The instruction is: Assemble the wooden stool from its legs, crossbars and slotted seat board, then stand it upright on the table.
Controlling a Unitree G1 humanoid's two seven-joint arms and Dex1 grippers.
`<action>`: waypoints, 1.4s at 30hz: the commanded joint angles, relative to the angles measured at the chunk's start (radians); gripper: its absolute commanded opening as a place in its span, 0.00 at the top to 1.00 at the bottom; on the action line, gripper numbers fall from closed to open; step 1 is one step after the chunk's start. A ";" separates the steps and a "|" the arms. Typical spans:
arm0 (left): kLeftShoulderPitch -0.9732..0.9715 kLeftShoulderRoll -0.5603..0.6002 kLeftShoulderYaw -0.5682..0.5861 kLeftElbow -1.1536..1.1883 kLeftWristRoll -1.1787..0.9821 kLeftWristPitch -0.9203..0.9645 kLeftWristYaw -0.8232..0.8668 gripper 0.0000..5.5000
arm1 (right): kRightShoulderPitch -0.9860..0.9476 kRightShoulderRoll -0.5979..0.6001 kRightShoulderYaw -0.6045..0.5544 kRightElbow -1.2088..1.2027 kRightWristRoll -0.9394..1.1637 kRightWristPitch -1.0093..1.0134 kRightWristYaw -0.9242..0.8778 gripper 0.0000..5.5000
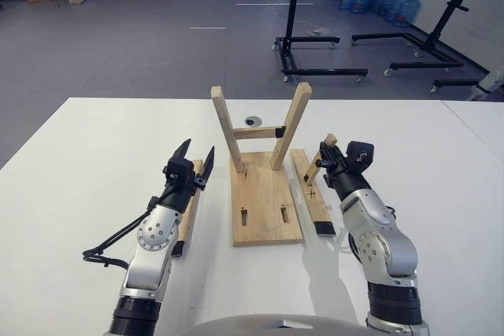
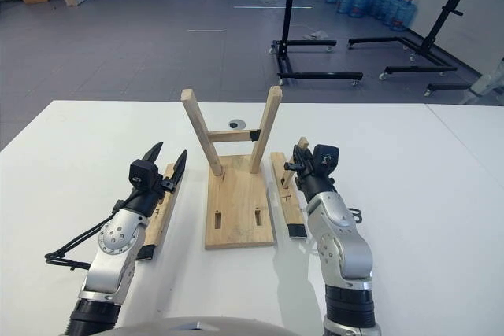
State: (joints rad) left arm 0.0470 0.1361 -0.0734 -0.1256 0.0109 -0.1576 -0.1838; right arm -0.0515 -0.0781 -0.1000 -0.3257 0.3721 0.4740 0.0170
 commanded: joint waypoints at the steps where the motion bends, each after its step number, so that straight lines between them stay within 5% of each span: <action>1: -0.008 0.007 -0.005 0.011 0.015 0.015 -0.002 0.46 | -0.005 0.000 -0.005 0.019 -0.020 0.025 -0.015 0.93; 13: -0.024 0.019 -0.008 0.025 0.020 0.011 -0.014 0.46 | -0.011 0.013 -0.009 0.071 -0.078 0.013 -0.041 0.93; 23: -0.038 0.028 0.000 0.050 0.009 0.005 -0.024 0.46 | 0.013 0.002 0.018 0.222 -0.118 -0.271 0.112 0.93; 42: -0.034 0.004 0.006 0.067 0.019 -0.023 0.020 0.46 | 0.028 -0.060 0.038 0.270 -0.147 -0.235 0.180 0.93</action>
State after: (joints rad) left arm 0.0250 0.1437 -0.0713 -0.0682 0.0198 -0.1759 -0.1708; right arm -0.0668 -0.1316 -0.0671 -0.1010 0.2348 0.1941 0.1938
